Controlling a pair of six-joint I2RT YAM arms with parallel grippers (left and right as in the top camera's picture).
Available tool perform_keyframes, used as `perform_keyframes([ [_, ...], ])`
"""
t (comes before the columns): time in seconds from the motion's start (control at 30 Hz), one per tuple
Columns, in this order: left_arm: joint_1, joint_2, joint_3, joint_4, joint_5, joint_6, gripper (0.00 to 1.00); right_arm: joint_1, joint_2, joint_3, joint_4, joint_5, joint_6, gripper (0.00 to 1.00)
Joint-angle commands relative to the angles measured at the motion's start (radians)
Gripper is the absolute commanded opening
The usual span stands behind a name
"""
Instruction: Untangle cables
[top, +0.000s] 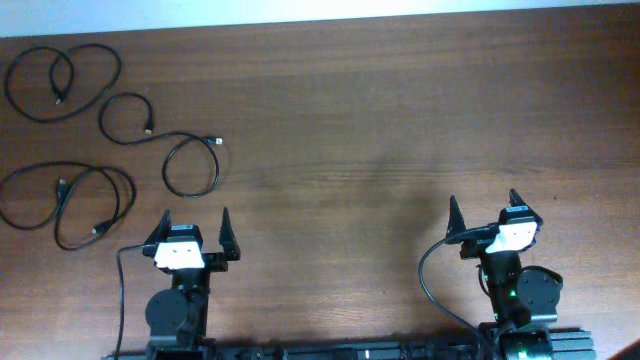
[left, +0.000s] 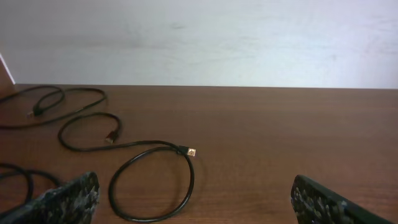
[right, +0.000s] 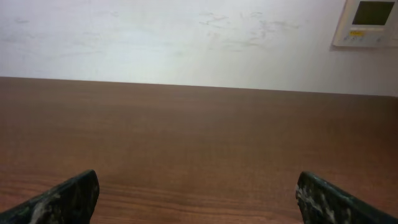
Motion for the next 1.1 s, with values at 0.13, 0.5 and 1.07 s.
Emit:
perform_keyframes([
  [0.13, 0.005, -0.008, -0.004, 0.000, -0.032, -0.012, 0.99, -0.006, -0.006, -0.005, -0.007, -0.003, 0.002, 0.98],
  [0.5, 0.005, -0.008, -0.004, 0.001, -0.028, -0.005, 0.99, -0.006, -0.006, -0.005, -0.007, -0.003, 0.002, 0.98],
  [1.07, 0.005, -0.008, -0.004, 0.001, -0.027, -0.005, 0.99, -0.006, -0.007, -0.005, -0.006, -0.003, 0.002, 0.98],
])
